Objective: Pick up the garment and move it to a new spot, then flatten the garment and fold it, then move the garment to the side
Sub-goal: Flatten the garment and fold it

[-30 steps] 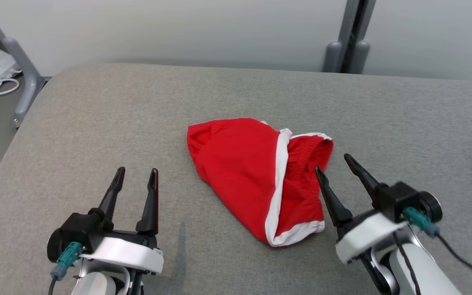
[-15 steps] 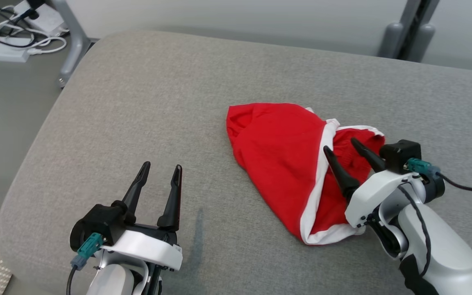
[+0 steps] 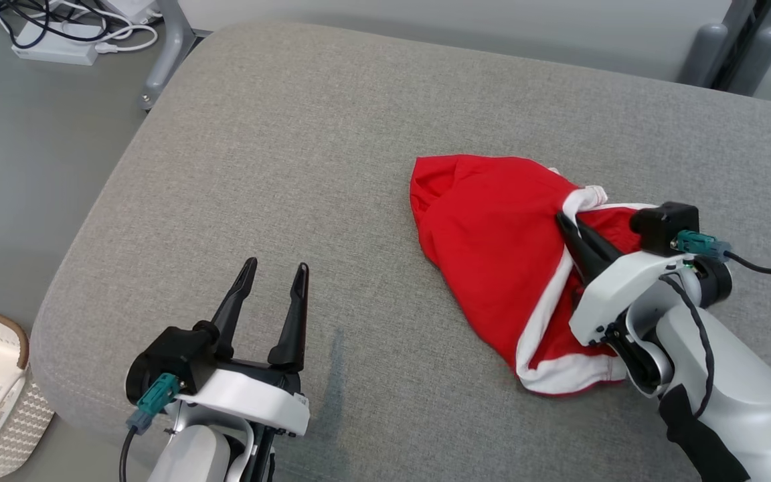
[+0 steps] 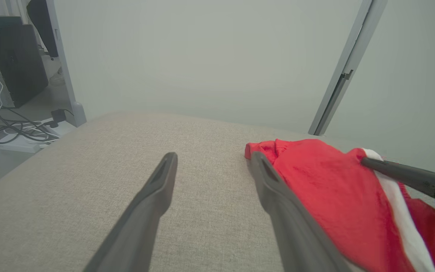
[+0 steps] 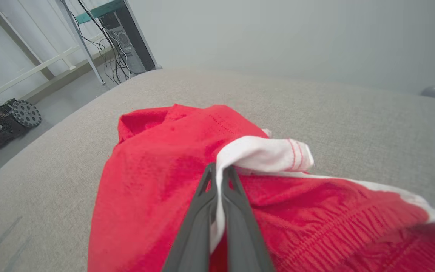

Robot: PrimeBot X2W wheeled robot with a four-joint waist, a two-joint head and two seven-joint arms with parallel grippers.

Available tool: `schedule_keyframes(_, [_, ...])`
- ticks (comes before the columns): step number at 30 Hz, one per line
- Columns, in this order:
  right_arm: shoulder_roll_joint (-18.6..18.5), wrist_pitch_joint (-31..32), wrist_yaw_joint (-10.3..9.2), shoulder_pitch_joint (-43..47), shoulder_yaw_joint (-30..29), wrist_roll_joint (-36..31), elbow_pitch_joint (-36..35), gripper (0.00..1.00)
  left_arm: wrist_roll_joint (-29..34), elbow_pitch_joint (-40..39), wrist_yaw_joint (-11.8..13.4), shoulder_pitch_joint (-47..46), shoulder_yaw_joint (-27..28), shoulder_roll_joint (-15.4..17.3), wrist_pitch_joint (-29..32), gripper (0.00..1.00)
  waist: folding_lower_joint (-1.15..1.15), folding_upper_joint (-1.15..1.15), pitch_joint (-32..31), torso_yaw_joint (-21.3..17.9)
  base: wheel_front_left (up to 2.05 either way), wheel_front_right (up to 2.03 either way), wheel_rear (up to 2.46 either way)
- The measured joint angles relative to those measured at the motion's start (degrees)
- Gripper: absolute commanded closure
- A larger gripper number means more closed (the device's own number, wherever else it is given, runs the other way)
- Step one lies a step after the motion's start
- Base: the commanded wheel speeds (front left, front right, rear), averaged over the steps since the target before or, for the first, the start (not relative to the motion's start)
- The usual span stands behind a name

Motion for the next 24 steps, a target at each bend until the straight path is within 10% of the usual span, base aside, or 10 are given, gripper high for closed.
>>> schedule_keyframes(17, [4.57,-4.34,0.01,-6.8,24.53,-3.07,-6.8,1.0,-0.57,0.85,0.2,0.53,-0.81,0.01,0.0,0.0,0.0,0.0,-3.54,2.56,0.0,0.0,0.0])
schedule_keyframes(18, [4.95,-3.3,0.01,-6.92,26.53,-2.53,-5.95,0.69,-0.57,0.96,0.2,0.64,-0.8,0.0,-0.01,0.0,0.0,0.0,-3.62,2.82,0.0,0.0,0.0])
schedule_keyframes(19, [5.2,-1.96,0.0,-7.1,29.47,-2.55,-4.8,0.0,-0.57,1.1,0.19,0.8,-0.78,0.01,0.0,0.0,0.0,0.0,-3.72,3.03,0.0,0.0,0.0])
schedule_keyframes(24, [6.25,0.03,0.01,-8.46,39.45,-1.74,-2.33,0.0,-0.4,1.67,0.14,1.28,-0.37,0.02,0.0,0.0,0.0,0.0,-4.27,3.35,0.0,0.0,0.0])
